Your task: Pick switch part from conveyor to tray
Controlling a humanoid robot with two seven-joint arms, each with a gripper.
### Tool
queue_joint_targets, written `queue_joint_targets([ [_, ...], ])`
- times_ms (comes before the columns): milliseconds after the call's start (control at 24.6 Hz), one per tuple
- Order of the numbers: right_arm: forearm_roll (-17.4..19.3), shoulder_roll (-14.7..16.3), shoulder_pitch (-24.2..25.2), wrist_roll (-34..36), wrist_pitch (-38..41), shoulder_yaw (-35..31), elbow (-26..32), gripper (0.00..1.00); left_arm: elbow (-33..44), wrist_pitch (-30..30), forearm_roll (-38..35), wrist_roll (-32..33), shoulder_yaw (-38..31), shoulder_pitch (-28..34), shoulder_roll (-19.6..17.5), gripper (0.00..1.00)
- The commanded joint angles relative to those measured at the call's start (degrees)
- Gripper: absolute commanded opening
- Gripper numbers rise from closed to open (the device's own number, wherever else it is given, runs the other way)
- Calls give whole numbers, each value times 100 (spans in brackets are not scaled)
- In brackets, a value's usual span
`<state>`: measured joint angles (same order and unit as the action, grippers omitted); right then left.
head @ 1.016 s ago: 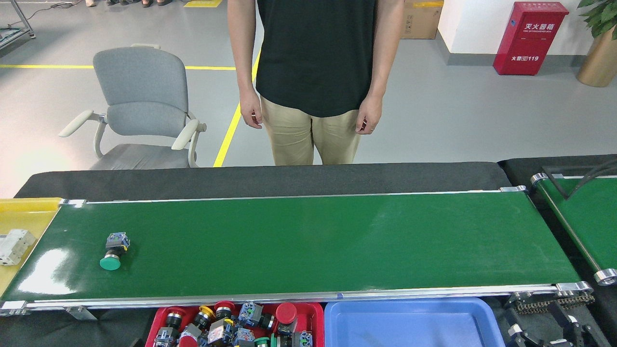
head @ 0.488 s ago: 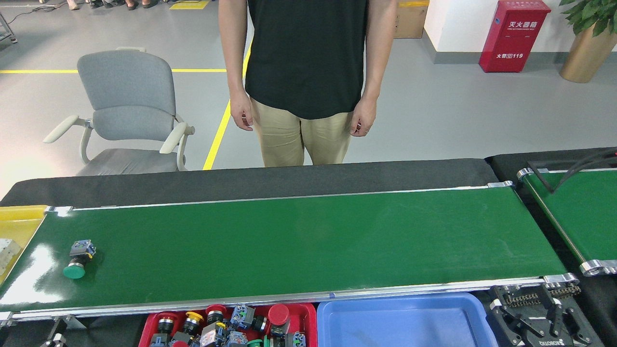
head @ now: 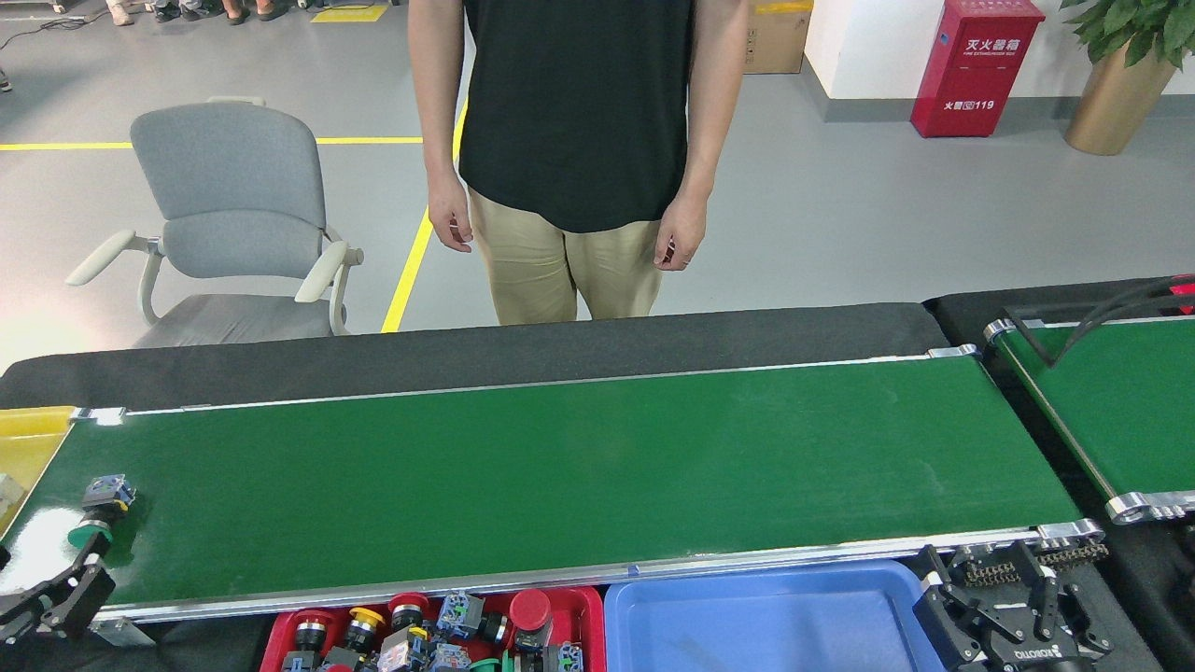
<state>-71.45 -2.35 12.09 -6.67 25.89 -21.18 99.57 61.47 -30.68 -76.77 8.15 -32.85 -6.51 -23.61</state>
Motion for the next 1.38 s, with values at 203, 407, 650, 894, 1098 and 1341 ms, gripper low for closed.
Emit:
queue_joint_targets([
  [203, 0, 112, -75, 52, 57, 158, 27, 97, -1489, 590, 4, -112, 507, -650, -592, 99],
  [407, 0, 296, -154, 52, 66, 572, -43, 97, -1840, 1583, 4, -807, 789, -650, -768, 89],
  [650, 0, 305, -146, 52, 66, 580, -43, 97, -1840, 1767, 66, -1026, 876, -641, -653, 24],
  [894, 17, 279, -146, 52, 22, 554, -52, 97, -812, 1073, 321, -1000, 920, -263, -205, 10],
  [1098, 53, 296, -172, 52, 13, 510, -158, 97, 3036, 72, 426, -921, 929, 2003, 796, 14],
  [1341, 79, 358, -242, 61, 4, 492, -272, 98, 4048, -1432, 400, -358, 1166, 3112, 2185, 45],
])
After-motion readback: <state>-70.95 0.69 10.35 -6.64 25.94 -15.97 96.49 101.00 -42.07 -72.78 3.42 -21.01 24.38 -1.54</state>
